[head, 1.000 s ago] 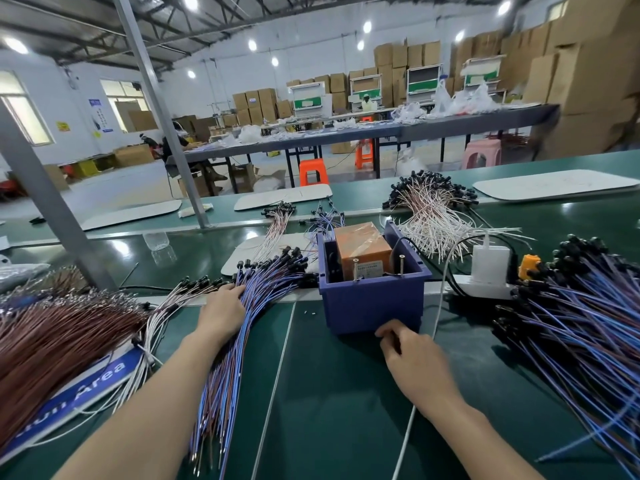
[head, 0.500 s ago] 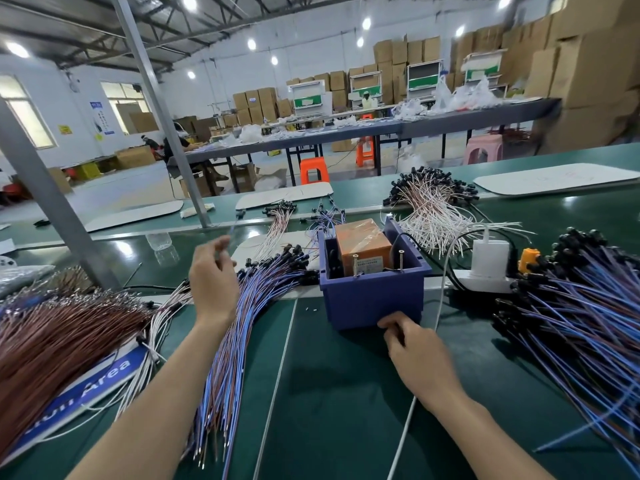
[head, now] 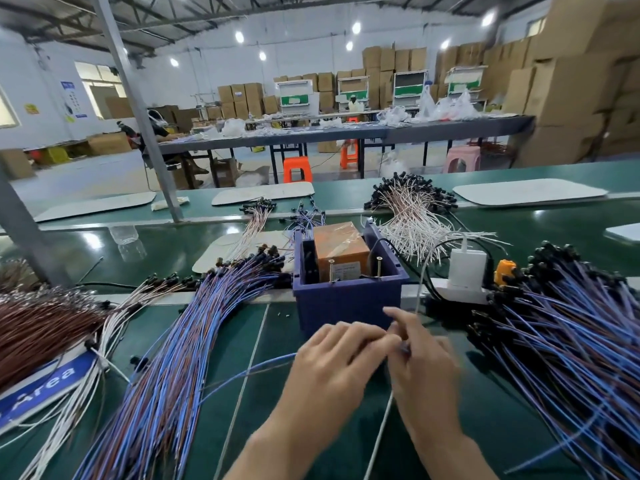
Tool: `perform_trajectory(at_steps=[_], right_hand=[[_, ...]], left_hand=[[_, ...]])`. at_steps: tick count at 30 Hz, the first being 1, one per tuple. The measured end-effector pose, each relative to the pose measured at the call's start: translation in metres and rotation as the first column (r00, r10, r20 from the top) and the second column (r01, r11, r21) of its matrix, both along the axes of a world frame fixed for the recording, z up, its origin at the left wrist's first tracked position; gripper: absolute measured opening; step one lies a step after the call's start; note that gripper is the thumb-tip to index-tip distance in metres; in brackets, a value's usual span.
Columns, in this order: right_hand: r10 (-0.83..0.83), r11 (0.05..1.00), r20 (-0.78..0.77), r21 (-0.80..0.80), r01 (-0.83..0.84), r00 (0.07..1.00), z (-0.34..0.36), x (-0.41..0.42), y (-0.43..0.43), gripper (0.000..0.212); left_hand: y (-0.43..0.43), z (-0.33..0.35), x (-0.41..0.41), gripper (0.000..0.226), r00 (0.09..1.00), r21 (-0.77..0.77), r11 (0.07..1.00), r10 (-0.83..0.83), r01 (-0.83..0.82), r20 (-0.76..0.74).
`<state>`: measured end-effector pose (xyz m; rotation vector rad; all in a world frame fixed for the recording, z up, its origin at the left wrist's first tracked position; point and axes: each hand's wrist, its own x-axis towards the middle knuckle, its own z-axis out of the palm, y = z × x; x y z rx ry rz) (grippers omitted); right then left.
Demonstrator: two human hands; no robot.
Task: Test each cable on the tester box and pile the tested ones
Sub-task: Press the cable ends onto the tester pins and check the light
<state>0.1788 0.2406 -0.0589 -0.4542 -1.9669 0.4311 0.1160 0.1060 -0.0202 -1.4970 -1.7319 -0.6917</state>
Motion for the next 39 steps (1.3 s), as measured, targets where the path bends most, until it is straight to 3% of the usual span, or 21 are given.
perform_trajectory(at_steps=[2, 5, 7, 9, 13, 15, 17, 19, 21, 24, 26, 30, 39], right_hand=[[0.014, 0.962, -0.002, -0.272, -0.014, 1.0, 0.0, -0.001, 0.006, 0.015], [-0.043, 0.857, -0.153, -0.513, -0.042, 0.987, 0.0, -0.006, 0.014, 0.028], [-0.066, 0.682, -0.326, -0.705, -0.195, 0.943, 0.005, -0.01, 0.02, 0.035], [-0.117, 0.427, -0.473, -0.818, -0.386, 0.873, 0.01, -0.011, 0.026, 0.041], [-0.115, -0.083, -0.696, -0.704, -0.705, 0.709, 0.022, -0.007, 0.032, 0.056], [-0.054, -0.257, -0.773, -0.601, -0.757, 0.632, 0.023, -0.005, 0.027, 0.058], [0.048, -0.352, -0.811, -0.56, -0.75, 0.583, 0.023, -0.004, 0.02, 0.056], [0.173, -0.398, -0.791, -0.601, -0.693, 0.587, 0.025, -0.006, 0.01, 0.052], [0.318, -0.396, -0.723, -0.689, -0.607, 0.613, 0.026, -0.007, -0.001, 0.044], [0.568, -0.276, -0.571, -0.811, -0.516, 0.593, 0.027, -0.002, -0.014, 0.033], [0.643, -0.209, -0.515, -0.83, -0.517, 0.566, 0.026, 0.0, -0.018, 0.028], [0.586, -0.16, -0.537, -0.81, -0.564, 0.606, 0.03, -0.005, -0.017, 0.03], [0.449, -0.169, -0.607, -0.778, -0.605, 0.656, 0.03, -0.01, -0.012, 0.042]], left_hand=[[0.003, -0.009, 0.004, 0.026, 1.0, -0.043, 0.999, -0.02, 0.019, -0.016], [-0.001, -0.015, -0.003, 0.022, 0.995, -0.044, 0.994, 0.096, -0.096, -0.018], [-0.007, -0.015, -0.012, 0.021, 0.984, -0.05, 0.983, 0.179, -0.179, -0.002], [-0.014, -0.015, -0.02, 0.021, 0.973, -0.072, 0.971, 0.23, -0.229, 0.006], [-0.022, -0.017, -0.031, 0.019, 0.923, -0.008, 0.925, 0.38, -0.38, 0.067], [-0.022, -0.018, -0.031, 0.021, 0.915, 0.03, 0.918, 0.391, -0.395, 0.098], [-0.02, -0.021, -0.025, 0.032, 0.934, 0.057, 0.934, 0.348, -0.353, 0.083], [-0.016, -0.023, -0.014, 0.043, 0.955, 0.087, 0.952, 0.289, -0.294, 0.064], [-0.011, -0.021, -0.003, 0.034, 0.974, 0.107, 0.968, 0.222, -0.226, 0.054], [-0.006, -0.021, 0.004, 0.031, 0.992, 0.095, 0.988, 0.117, -0.121, 0.046], [-0.006, -0.021, 0.004, 0.032, 0.995, 0.07, 0.993, 0.088, -0.091, 0.045], [-0.009, -0.021, -0.002, 0.029, 0.997, 0.036, 0.997, 0.072, -0.073, 0.034], [-0.008, -0.017, -0.001, 0.013, 0.995, -0.004, 0.999, 0.043, -0.043, 0.092]])
